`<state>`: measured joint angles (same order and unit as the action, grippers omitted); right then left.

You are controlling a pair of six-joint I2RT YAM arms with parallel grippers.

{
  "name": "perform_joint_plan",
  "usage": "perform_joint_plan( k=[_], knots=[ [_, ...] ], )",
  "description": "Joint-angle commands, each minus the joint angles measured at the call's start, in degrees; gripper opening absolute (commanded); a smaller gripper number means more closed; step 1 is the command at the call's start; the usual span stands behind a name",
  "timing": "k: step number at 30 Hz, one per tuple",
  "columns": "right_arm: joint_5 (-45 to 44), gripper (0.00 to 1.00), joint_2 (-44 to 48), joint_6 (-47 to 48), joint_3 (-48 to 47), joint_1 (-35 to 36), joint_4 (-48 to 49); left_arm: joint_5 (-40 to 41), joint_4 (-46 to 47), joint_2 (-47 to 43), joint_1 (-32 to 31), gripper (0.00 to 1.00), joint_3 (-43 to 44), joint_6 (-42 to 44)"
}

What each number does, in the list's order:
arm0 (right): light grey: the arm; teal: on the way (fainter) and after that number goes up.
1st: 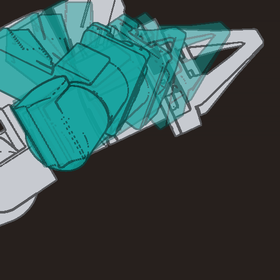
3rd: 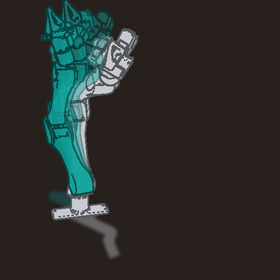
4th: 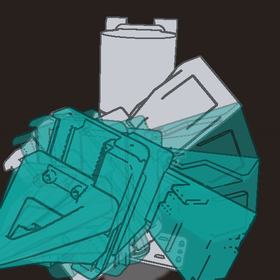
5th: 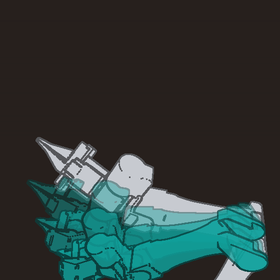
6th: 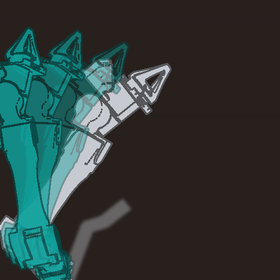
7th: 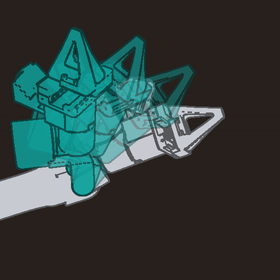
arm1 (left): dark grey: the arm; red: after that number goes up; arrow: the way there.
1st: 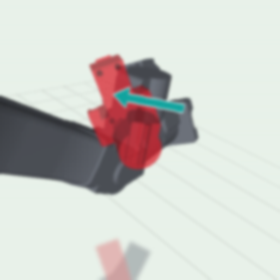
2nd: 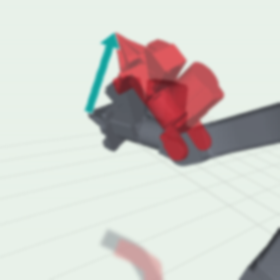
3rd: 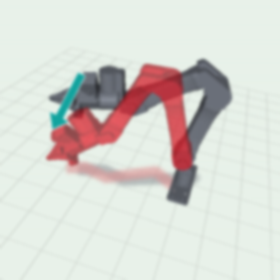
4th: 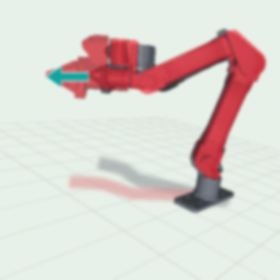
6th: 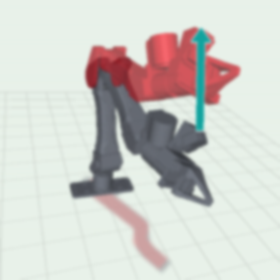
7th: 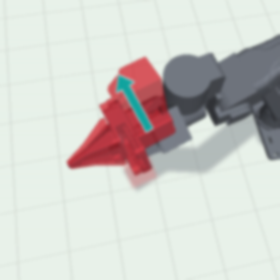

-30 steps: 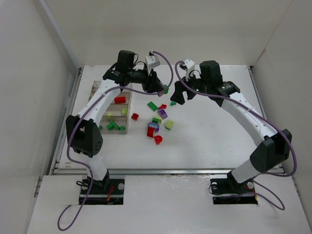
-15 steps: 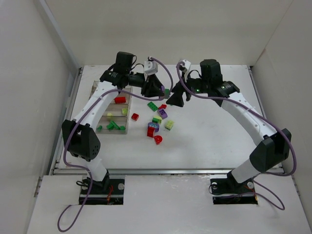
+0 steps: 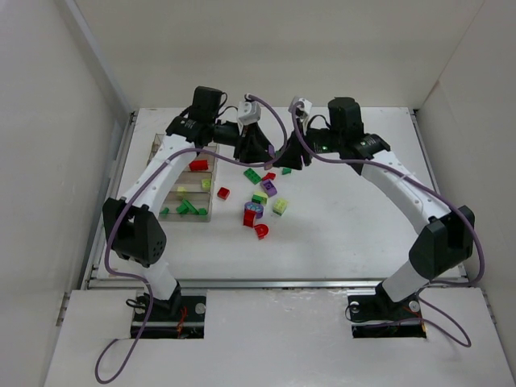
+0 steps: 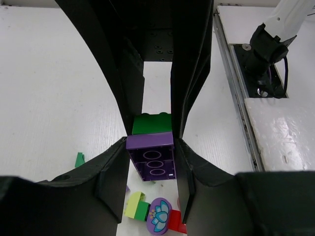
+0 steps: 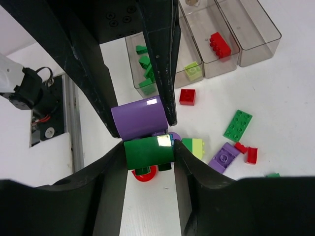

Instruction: Sort the legos into containers by color

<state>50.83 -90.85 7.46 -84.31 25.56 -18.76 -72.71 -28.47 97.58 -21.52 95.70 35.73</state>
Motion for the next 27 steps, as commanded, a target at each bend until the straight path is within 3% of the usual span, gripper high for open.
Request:
perform_joint_plan(
  k=[1, 9, 13, 17, 21, 25, 27],
  knots=[
    [-0.1, 0.00, 1.0, -0.5, 0.5, 0.1, 5.0, -3.6, 0.5, -3.4, -0.2, 0.00, -0.4, -0.2],
    [-9.0, 0.00, 0.4, -0.5, 3.5, -2.9, 0.2, -0.9, 6.0, -1.6, 9.0, 0.00, -0.6, -11.3],
    [-13.4, 0.00, -2.0, -6.7, 5.3, -4.0, 4.0, 2.9, 9.7, -3.0, 13.9, 0.00, -7.2, -14.6],
    [-18.6, 0.00, -8.5, -13.7, 0.9, -4.0, 8.4, 7.7, 8.4, -3.0, 18.5, 0.00, -9.8, -15.2],
    [-24.2, 0.00, -15.9, -26.9, -4.6, -2.9, 8.9, 19.5, 12.5, -3.0, 24.7, 0.00, -13.3, -16.9],
    [-27.5, 0.00, -20.2, -31.3, -9.5, -0.7, 8.9, 38.0, 23.2, -3.0, 27.1, 0.00, -16.3, -18.4],
    [-28.9, 0.00, -20.9, -31.8, -11.2, -0.2, 8.9, 41.7, 29.9, -0.4, 27.1, 0.00, -17.2, -19.0]
  ],
)
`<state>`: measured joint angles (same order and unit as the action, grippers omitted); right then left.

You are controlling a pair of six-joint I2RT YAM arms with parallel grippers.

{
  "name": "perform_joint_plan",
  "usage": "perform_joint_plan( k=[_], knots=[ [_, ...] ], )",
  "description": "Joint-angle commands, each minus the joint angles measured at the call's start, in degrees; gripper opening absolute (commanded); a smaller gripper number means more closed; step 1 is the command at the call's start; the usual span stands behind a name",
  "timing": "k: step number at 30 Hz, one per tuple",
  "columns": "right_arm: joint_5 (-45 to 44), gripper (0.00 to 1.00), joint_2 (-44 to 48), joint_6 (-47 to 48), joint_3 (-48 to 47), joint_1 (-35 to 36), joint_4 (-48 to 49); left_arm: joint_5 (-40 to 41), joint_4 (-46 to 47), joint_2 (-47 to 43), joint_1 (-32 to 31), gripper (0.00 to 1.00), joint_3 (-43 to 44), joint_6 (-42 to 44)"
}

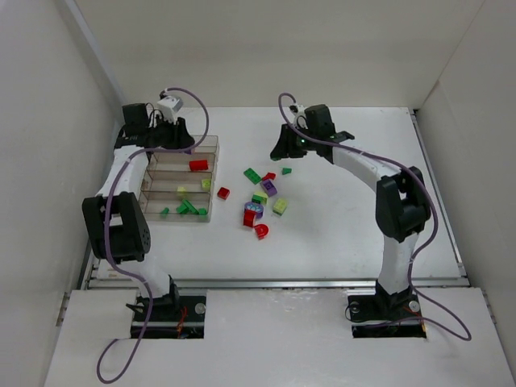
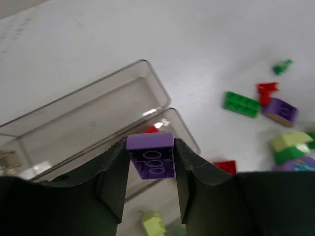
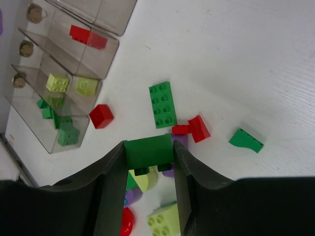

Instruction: Sort the legos into containers by color

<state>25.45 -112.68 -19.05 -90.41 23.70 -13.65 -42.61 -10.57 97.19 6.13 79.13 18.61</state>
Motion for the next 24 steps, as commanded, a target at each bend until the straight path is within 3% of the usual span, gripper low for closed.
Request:
perform_joint_plan(
  k=[1, 7, 12, 16, 17, 21, 24],
  knots=[
    [-4.1, 0.00, 1.0, -5.3, -5.1, 1.7, 3.8, 12.7, 13.8, 1.3, -0.6, 0.00, 0.0, -2.5],
    [-7.4, 0.00, 0.4, -5.8, -5.9, 2.2, 3.8, 17.1, 16.1, 13.8, -0.6, 0.00, 9.1, -3.8],
    [-8.6, 0.00, 0.4, -5.8, -6.6, 2.2, 3.8, 18.4, 18.3, 18.6, -0.6, 0.00, 10.4, -1.2],
    [-9.1, 0.00, 0.9, -5.8, -7.1, 2.2, 3.8, 18.1, 17.1, 20.8, -0.6, 0.21, 13.8, 1.2],
    [-9.7, 0.00, 1.6, -5.3, -6.6, 2.2, 3.8, 18.1, 16.1, 21.3, -0.6, 0.34, 14.6, 2.1],
    [-10.2, 0.00, 2.1, -5.3, -6.0, 2.2, 3.8, 16.8, 14.7, 19.7, -0.6, 0.72, 14.5, 4.4],
    [-9.7, 0.00, 2.1, -5.3, -6.0, 2.8, 3.8, 17.3, 15.2, 18.2, -0.6, 0.81, 14.5, 4.4]
  ],
)
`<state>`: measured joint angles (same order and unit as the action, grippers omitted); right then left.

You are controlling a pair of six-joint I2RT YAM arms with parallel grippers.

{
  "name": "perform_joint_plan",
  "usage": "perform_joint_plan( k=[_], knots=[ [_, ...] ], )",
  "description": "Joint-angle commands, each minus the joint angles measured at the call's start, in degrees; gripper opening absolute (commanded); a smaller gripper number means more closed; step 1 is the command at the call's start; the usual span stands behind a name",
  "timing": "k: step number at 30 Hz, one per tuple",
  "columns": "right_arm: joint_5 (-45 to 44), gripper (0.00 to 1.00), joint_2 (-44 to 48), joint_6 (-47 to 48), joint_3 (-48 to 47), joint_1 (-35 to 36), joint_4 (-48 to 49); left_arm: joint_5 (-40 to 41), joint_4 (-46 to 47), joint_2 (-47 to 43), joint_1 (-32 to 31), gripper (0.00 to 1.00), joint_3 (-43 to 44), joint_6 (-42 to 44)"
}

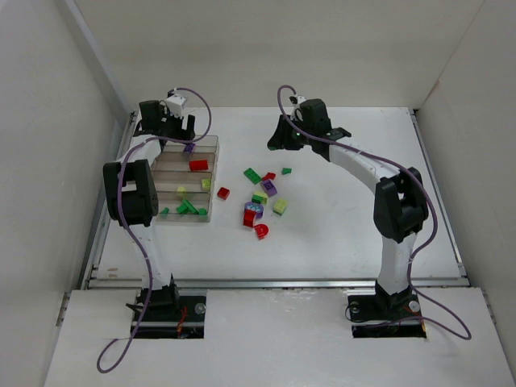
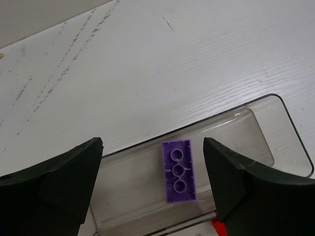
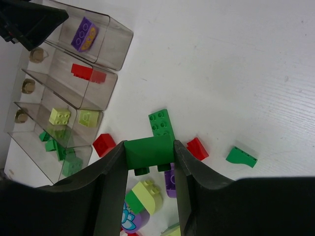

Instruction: Sort the legos into containers by color

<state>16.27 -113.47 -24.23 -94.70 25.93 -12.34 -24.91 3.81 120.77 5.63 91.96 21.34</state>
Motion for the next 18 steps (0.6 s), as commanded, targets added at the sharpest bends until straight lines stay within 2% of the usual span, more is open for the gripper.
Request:
perform_joint_plan(
  k=[1, 4, 7, 10, 12, 14, 17, 18],
  knots=[
    [-0.5, 0.00, 2.9, 0.4, -2.5, 0.6, 2.5, -0.4, 0.2, -5.4, -0.1, 0.82, 2.6, 1.7],
    [-0.5, 0.00, 2.4, 0.4, -3.9, 1.8, 2.5, -1.1, -1.4, -8.3, -0.1, 0.82, 3.4, 0.4],
    [-1.1, 0.00, 1.6, 0.4, -6.5, 5.0, 2.5, -1.1, -1.4, -12.3, 1.2, 0.82, 2.8, -5.4],
    [-0.8, 0.00, -1.6, 0.4, -11.9, 8.6, 2.5, 3.7, -2.0, -16.1, 2.6, 0.82, 0.7, -11.3],
    [1.4, 0.00, -5.6, -1.8, -17.0, 9.9, 2.5, 7.8, -2.6, -20.6, 4.2, 0.82, -3.0, -12.5],
    [4.0, 0.00, -8.9, -4.9, -20.9, 11.8, 2.5, 16.0, -3.2, -25.8, 4.8, 0.82, -9.3, -12.6],
    [4.0, 0.00, -10.1, -6.3, -22.2, 13.8, 2.5, 19.6, -1.3, -33.6, 6.5, 0.82, -17.6, -12.0],
    [4.0, 0.00, -10.7, -6.3, -22.2, 14.6, 2.5, 20.8, -1.3, -35.8, 7.1, 0.83, -22.8, -12.0]
  ],
)
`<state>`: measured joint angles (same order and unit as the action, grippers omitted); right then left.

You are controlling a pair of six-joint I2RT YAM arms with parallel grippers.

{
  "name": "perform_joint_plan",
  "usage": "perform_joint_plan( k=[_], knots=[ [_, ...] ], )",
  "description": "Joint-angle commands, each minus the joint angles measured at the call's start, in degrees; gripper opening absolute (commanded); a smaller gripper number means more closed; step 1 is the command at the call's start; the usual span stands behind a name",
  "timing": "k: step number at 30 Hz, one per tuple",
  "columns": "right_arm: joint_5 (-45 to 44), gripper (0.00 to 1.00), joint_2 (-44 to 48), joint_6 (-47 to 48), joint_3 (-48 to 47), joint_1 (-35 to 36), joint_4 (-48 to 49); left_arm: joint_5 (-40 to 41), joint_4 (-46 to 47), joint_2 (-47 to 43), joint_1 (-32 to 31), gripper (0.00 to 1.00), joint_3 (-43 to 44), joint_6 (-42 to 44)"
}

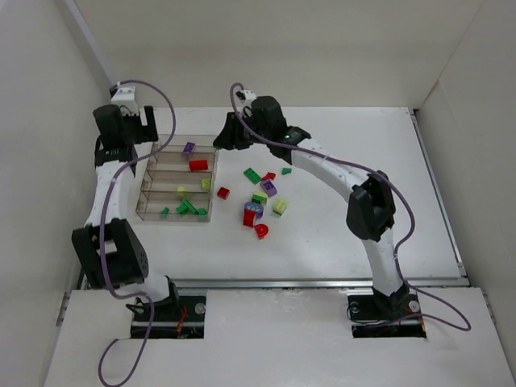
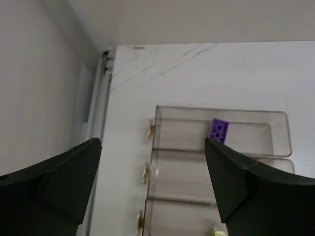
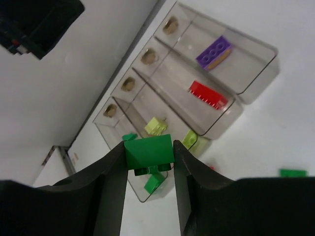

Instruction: Sort the legos into containers by color

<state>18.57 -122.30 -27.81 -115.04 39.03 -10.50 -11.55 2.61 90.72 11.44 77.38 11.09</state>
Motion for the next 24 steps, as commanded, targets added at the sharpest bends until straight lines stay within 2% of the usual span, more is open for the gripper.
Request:
perform_joint_plan(
  k=[1, 5, 10, 13, 18, 21, 23, 24],
  knots=[
    [1.7, 0.00, -1.9, -3.2, -1.9, 2.4, 0.7, 8.7, 0.5, -8.0, 1.3, 0.86, -10.7, -2.3],
    [1.7, 0.00, -1.9, -3.2, -0.1, 6.8, 1.2, 13.8, 0.0, -18.8, 1.8, 0.89, -20.5, -2.3],
    [1.0, 0.00, -5.4, -3.2, 2.2, 10.0, 1.8, 11.8, 1.6, -32.1, 3.0, 0.91, -30.0, -3.4],
    [1.0, 0.00, -7.5, -3.2, 2.2, 11.5, 1.8, 11.8, -0.5, -34.8, 3.0, 0.91, -32.3, -4.1],
    [-0.4, 0.05, -8.2, -3.2, 3.8, 12.0, 1.8, 16.7, -0.6, -36.1, 0.2, 1.00, -33.9, -4.7],
    [-0.4, 0.17, -8.8, -2.7, 3.8, 12.6, 1.8, 18.0, -0.6, -36.1, -2.1, 1.00, -33.9, -5.8],
    [0.9, 0.29, -9.4, -2.2, 3.8, 12.6, 1.8, 19.6, -0.6, -35.6, -3.4, 1.00, -33.9, -6.3],
    [2.1, 0.48, -9.4, -2.2, 3.8, 12.6, 1.8, 19.6, -0.6, -35.0, -4.0, 1.00, -33.9, -6.3]
  ],
)
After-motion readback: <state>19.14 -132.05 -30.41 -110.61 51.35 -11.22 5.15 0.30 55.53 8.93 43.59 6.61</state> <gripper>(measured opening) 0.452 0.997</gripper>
